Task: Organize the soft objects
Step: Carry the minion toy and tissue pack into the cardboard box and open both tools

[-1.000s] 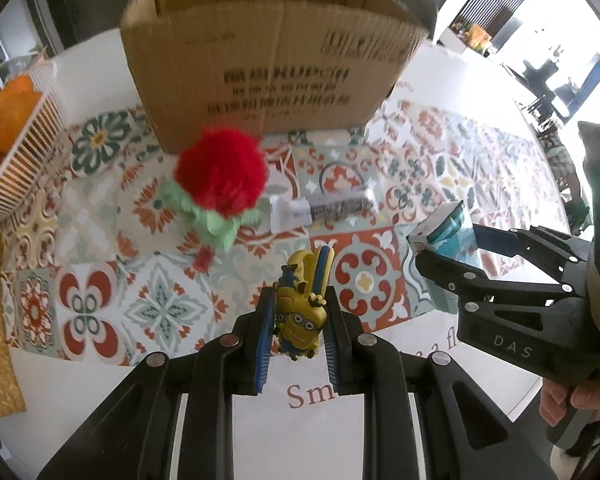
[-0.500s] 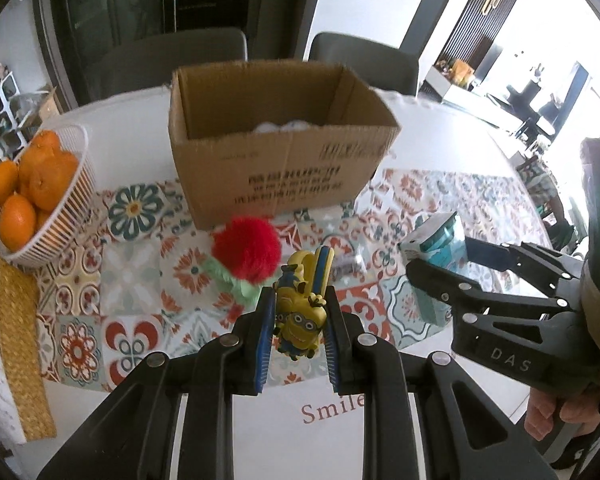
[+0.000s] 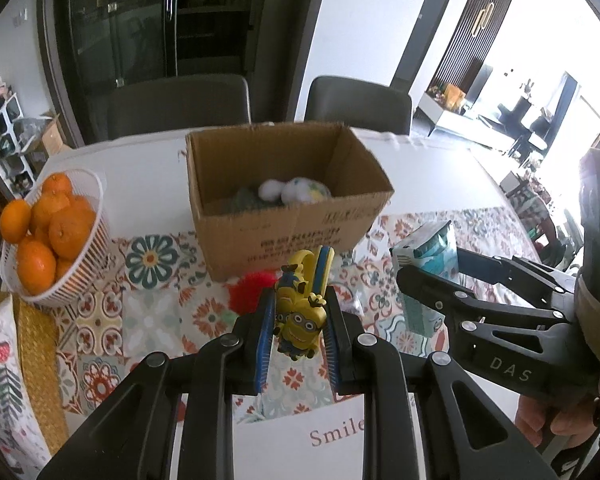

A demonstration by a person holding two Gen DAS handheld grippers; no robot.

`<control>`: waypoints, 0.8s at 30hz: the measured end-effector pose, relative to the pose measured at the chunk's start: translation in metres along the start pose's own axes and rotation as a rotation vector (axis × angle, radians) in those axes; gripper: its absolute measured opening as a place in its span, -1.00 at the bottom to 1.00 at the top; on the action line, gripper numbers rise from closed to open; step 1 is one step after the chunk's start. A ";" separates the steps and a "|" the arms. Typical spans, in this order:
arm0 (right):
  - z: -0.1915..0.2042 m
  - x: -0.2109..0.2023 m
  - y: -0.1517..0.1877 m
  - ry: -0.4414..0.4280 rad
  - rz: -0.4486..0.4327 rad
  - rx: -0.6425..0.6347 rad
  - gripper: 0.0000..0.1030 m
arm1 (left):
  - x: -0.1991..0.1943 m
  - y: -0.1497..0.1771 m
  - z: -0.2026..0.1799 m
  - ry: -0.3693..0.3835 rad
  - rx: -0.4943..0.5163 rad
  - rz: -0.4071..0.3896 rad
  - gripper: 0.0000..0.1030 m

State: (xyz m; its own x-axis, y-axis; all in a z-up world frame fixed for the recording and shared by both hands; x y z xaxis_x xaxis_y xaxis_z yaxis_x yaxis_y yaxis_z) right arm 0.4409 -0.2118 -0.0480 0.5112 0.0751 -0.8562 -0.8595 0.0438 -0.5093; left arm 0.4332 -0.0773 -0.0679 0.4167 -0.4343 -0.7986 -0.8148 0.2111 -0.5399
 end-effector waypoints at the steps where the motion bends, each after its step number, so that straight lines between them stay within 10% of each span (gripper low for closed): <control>1: 0.001 -0.002 -0.002 -0.004 -0.007 0.003 0.13 | -0.002 -0.003 0.000 0.000 0.001 -0.008 -0.55; 24: 0.001 -0.004 -0.077 -0.040 -0.103 0.016 0.13 | 0.002 -0.075 0.018 0.006 0.003 -0.071 -0.55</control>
State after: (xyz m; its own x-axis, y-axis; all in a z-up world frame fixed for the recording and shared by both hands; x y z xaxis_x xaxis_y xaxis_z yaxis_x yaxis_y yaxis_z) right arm 0.5045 -0.2145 -0.0051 0.5966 0.1093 -0.7951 -0.8025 0.0694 -0.5926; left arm 0.5022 -0.0787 -0.0341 0.4708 -0.4536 -0.7567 -0.7823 0.1819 -0.5957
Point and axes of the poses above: each gripper's, at about its wrist camera, not at the fingertips, and x roughly the way its jaws point, z to its left, y to its underside, the point moved 3 cm from there along x, roughly the way its jaws point, and after that the axes turned 6 degrees about y, right-handed, at the moved point
